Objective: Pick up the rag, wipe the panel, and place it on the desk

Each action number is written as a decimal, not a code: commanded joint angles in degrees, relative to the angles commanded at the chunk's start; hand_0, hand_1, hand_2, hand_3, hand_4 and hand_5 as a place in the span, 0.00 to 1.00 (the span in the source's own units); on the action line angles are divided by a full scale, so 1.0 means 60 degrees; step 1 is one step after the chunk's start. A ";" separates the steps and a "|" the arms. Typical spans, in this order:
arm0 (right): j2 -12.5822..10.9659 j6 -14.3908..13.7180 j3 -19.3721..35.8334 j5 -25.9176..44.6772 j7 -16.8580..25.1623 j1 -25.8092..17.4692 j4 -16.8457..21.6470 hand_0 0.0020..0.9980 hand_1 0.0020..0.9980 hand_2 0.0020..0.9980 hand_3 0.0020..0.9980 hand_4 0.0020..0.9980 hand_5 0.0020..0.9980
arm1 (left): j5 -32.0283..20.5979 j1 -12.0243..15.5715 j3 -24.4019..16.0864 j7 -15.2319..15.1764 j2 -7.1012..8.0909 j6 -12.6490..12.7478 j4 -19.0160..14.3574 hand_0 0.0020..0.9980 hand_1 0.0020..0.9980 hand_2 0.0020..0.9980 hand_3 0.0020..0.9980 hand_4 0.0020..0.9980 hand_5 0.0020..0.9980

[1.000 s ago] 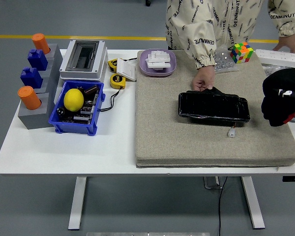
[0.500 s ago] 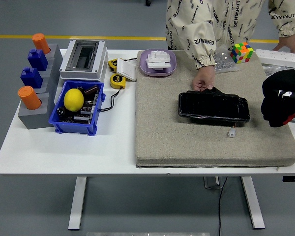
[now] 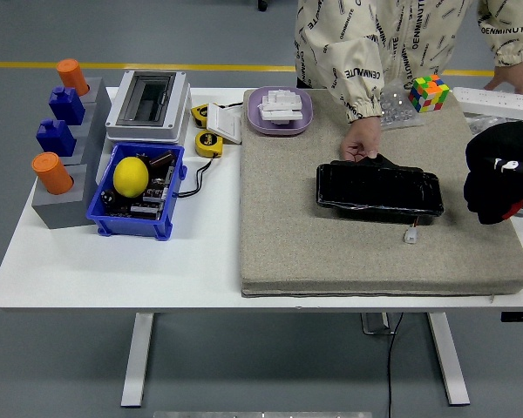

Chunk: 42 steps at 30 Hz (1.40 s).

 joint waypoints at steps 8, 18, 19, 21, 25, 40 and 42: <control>-0.0003 0.0021 -0.0017 0.0004 -0.0005 -0.0019 -0.0001 0.58 0.59 0.67 0.61 1.00 0.55 | 0.0007 0.0013 0.0001 0.0000 0.0008 0.0001 -0.0001 0.61 0.64 0.66 0.56 0.63 0.44; 0.0015 0.0050 -0.0068 0.0006 -0.0012 -0.0043 -0.0005 0.59 0.59 0.67 0.61 1.00 0.55 | -0.0011 0.0028 0.0048 -0.0002 0.0035 0.0001 -0.0004 0.61 0.64 0.66 0.56 0.63 0.44; 0.0017 0.0051 -0.0068 0.0006 -0.0012 -0.0048 -0.0004 0.59 0.59 0.67 0.61 1.00 0.55 | -0.0014 0.0029 0.0053 -0.0001 0.0036 -0.0001 -0.0004 0.61 0.64 0.66 0.56 0.63 0.44; 0.0025 0.0060 -0.0075 0.0005 -0.0015 -0.0067 -0.0003 0.59 0.59 0.67 0.61 1.00 0.55 | -0.0022 0.0039 0.0064 -0.0001 0.0037 -0.0002 -0.0004 0.61 0.64 0.66 0.56 0.63 0.44; 0.0037 0.0067 -0.0080 -0.0001 -0.0016 -0.0086 0.0009 0.59 0.59 0.67 0.61 1.00 0.55 | -0.0037 0.0058 0.0078 0.0002 0.0034 -0.0003 0.0003 0.61 0.64 0.66 0.56 0.63 0.44; 0.0001 0.0226 0.0020 0.0005 -0.0099 -0.0116 0.0037 0.59 0.60 0.68 0.62 1.00 0.56 | -0.0030 0.0044 0.0088 0.0001 0.0029 -0.0007 0.0002 0.61 0.64 0.66 0.56 0.63 0.44; -0.0009 0.0223 0.0051 0.0007 -0.0098 -0.0112 0.0052 0.59 0.60 0.68 0.62 1.00 0.56 | -0.0020 0.0045 0.0072 0.0000 0.0032 -0.0002 0.0005 0.61 0.64 0.66 0.56 0.63 0.44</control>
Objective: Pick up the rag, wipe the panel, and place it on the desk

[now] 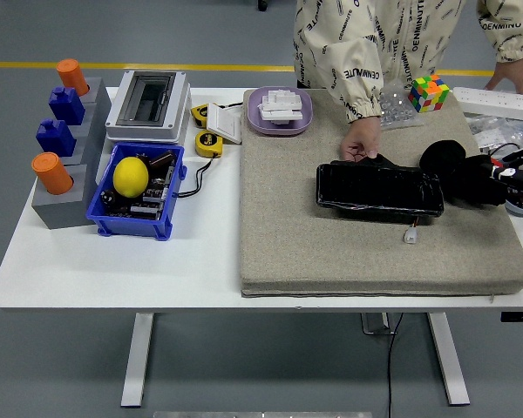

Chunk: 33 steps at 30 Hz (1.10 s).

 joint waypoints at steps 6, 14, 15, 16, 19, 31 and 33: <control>-0.0015 -0.0027 0.0170 0.0018 0.0026 -0.0054 0.0068 0.59 0.60 0.68 0.63 1.00 0.56 | 0.0009 -0.0010 -0.0022 -0.0001 -0.0008 -0.0002 -0.0002 0.61 0.64 0.66 0.56 0.63 0.44; -0.0001 -0.0235 0.0168 -0.2077 0.0428 -0.0139 0.0315 0.60 0.60 0.68 0.64 1.00 0.56 | 0.0009 -0.0011 -0.0022 0.0001 -0.0034 -0.0006 0.0001 0.61 0.64 0.66 0.56 0.63 0.44; -0.0002 -0.0244 0.0166 -0.2449 0.0484 -0.0154 0.0336 0.60 0.60 0.68 0.64 1.00 0.56 | 0.0009 -0.0013 -0.0023 0.0001 -0.0036 -0.0006 0.0000 0.61 0.64 0.66 0.56 0.63 0.44; -0.0004 -0.0268 0.0169 -0.2864 0.0544 -0.0173 0.0359 0.60 0.60 0.68 0.64 1.00 0.56 | 0.0009 -0.0015 -0.0024 0.0000 -0.0039 -0.0006 -0.0002 0.61 0.64 0.66 0.56 0.63 0.44; -0.0011 -0.0354 0.0193 -0.3665 0.0664 -0.0207 0.0400 0.60 0.60 0.67 0.64 1.00 0.56 | 0.0007 -0.0018 -0.0025 0.0001 -0.0043 -0.0006 -0.0003 0.61 0.64 0.66 0.56 0.63 0.44; -0.0056 -0.0350 0.0265 -0.5676 0.0865 -0.0370 0.0382 0.62 0.60 0.68 0.65 1.00 0.55 | 0.0026 -0.0016 -0.0045 -0.0001 -0.0057 -0.0007 -0.0001 0.61 0.64 0.66 0.56 0.63 0.44; -0.0060 -0.0304 0.0267 -0.5784 0.0858 -0.0385 0.0366 0.62 0.60 0.68 0.65 1.00 0.55 | 0.0029 -0.0015 -0.0047 -0.0001 -0.0059 -0.0007 -0.0001 0.61 0.64 0.66 0.56 0.63 0.44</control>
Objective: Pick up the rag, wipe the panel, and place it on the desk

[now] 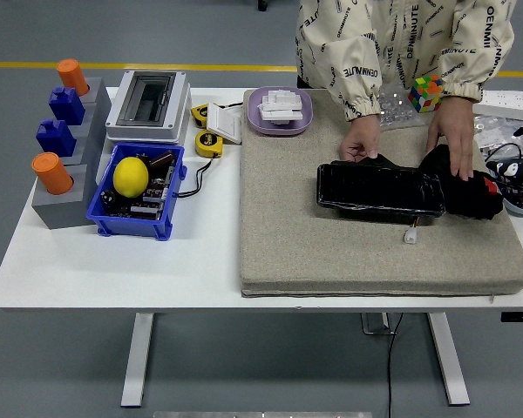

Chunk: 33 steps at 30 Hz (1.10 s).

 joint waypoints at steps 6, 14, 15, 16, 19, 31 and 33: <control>0.0010 0.0166 0.0025 -0.0739 -0.0021 -0.0006 -0.0079 0.62 0.60 0.68 0.65 1.00 0.54 | 0.0008 0.0009 -0.0008 -0.0001 -0.0005 0.0000 0.0006 0.61 0.64 0.66 0.56 0.63 0.44; 0.0009 0.0455 0.0175 -0.1539 0.0011 -0.0142 -0.0174 0.62 0.60 0.68 0.65 1.00 0.53 | -0.0007 0.0007 0.0002 -0.0002 -0.0014 -0.0003 -0.0002 0.61 0.64 0.66 0.56 0.63 0.44; 0.0001 0.0528 0.0198 -0.1516 -0.0004 -0.0161 -0.0173 0.62 0.60 0.68 0.65 1.00 0.53 | -0.0009 0.0014 0.0000 0.0000 -0.0014 -0.0002 0.0003 0.61 0.64 0.66 0.56 0.63 0.44; -0.0008 0.0607 0.0218 -0.1480 -0.0023 -0.0174 -0.0174 0.65 0.62 0.69 0.69 1.00 0.52 | -0.0009 0.0021 -0.0005 0.0001 -0.0015 -0.0001 0.0007 0.61 0.64 0.66 0.56 0.63 0.44; -0.0020 0.0788 0.0284 -0.1411 -0.0066 -0.0213 -0.0179 0.65 0.62 0.69 0.69 1.00 0.52 | -0.0012 0.0032 0.0000 0.0002 -0.0010 0.0001 0.0013 0.61 0.64 0.66 0.56 0.63 0.44; -0.0059 0.1187 0.0727 -0.1393 -0.0279 -0.0635 0.0059 0.68 0.64 0.71 0.71 1.00 0.52 | -0.0007 0.0062 0.0047 -0.0003 0.0012 0.0002 0.0002 0.61 0.64 0.66 0.56 0.63 0.44; -0.0029 0.1178 0.0826 -0.1326 -0.0343 -0.0760 0.0166 0.68 0.64 0.71 0.71 1.00 0.52 | -0.0011 0.0072 0.0071 0.0000 0.0020 0.0003 0.0011 0.61 0.64 0.66 0.56 0.63 0.44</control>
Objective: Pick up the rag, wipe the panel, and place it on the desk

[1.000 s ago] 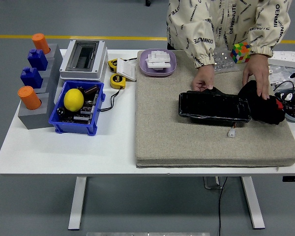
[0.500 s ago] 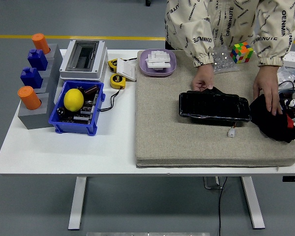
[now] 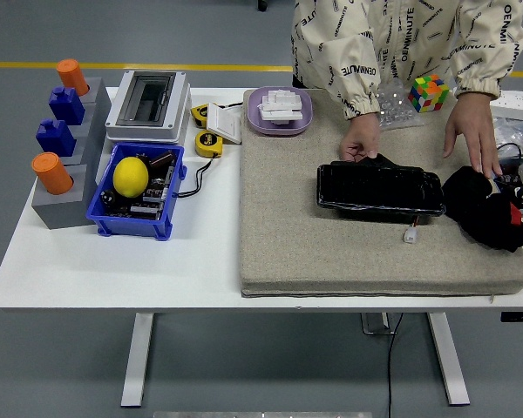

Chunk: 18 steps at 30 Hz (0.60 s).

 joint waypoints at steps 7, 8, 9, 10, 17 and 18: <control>0.0554 -0.0194 0.0896 0.0264 -0.0206 -0.0670 0.0394 0.68 0.64 0.71 0.72 1.00 0.53 | -0.0034 -0.0003 0.0117 -0.0001 0.0013 -0.0007 -0.0024 0.61 0.64 0.66 0.56 0.63 0.44; 0.0658 -0.0218 0.1007 0.0217 -0.0218 -0.0717 0.0406 0.68 0.64 0.71 0.72 1.00 0.53 | -0.0034 0.0004 0.0122 0.0000 0.0015 -0.0005 -0.0020 0.61 0.64 0.66 0.56 0.63 0.44; 0.0790 -0.0248 0.1136 0.0139 -0.0228 -0.0755 0.0401 0.68 0.64 0.71 0.72 1.00 0.53 | -0.0035 0.0012 0.0131 0.0002 0.0016 -0.0003 -0.0012 0.61 0.64 0.66 0.56 0.63 0.44; 0.0935 -0.0279 0.1269 0.0056 -0.0234 -0.0779 0.0384 0.68 0.64 0.71 0.72 1.00 0.53 | -0.0037 0.0019 0.0141 0.0004 0.0019 -0.0002 -0.0006 0.61 0.64 0.66 0.56 0.63 0.44; 0.1889 -0.0709 0.1823 -0.0251 -0.0229 -0.0711 -0.0030 0.69 0.64 0.71 0.73 1.00 0.54 | -0.0029 0.0012 0.0124 0.0002 0.0022 0.0002 -0.0016 0.61 0.64 0.66 0.56 0.63 0.44; 0.1962 -0.0790 0.1862 -0.0240 -0.0215 -0.0714 -0.0077 0.69 0.64 0.71 0.73 1.00 0.54 | -0.0027 -0.0005 0.0121 0.0000 0.0022 0.0001 -0.0025 0.61 0.64 0.66 0.56 0.63 0.44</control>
